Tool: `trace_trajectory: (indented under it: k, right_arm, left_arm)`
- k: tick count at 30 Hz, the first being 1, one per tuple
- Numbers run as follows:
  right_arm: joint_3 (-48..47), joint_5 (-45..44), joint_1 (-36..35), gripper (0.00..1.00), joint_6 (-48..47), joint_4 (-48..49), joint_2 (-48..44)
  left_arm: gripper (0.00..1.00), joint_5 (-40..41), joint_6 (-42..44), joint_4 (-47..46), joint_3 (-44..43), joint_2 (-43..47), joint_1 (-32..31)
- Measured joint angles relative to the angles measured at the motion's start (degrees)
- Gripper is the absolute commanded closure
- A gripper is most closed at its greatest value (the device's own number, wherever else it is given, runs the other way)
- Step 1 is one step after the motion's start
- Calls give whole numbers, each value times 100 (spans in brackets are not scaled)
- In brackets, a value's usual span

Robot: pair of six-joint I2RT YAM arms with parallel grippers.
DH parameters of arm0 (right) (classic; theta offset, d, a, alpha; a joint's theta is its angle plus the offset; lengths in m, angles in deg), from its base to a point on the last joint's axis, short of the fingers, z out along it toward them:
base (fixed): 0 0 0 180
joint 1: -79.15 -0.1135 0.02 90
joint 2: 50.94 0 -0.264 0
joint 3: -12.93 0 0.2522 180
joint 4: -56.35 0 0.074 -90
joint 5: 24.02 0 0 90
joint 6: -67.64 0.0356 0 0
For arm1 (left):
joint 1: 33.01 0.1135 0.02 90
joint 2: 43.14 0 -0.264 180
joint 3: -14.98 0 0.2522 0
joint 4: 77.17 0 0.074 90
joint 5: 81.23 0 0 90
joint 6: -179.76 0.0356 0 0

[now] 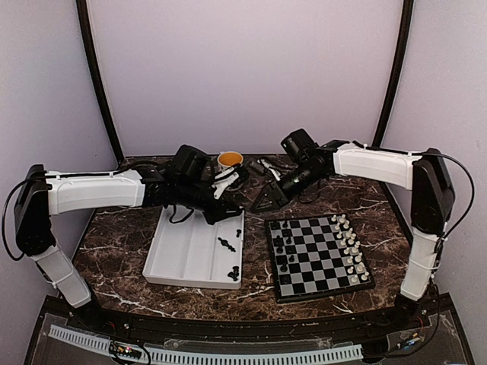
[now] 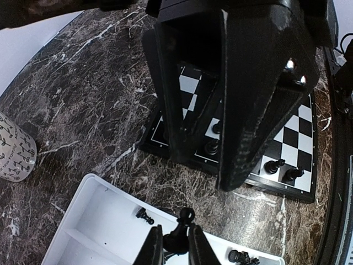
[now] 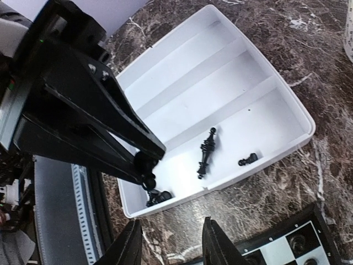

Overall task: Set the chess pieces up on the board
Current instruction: Pass from the left arm to the right

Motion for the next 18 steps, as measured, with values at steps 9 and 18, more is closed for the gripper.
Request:
trace_trajectory:
  k: [9,18]
  right_arm:
    - [-310,898,0,61,643,278,251]
    - [-302,1226,0,65,960,476,345]
  left_arm:
    - [91,-179,-7,-59,0,0,0]
    - [91,-275,-46,-129,0,0,0]
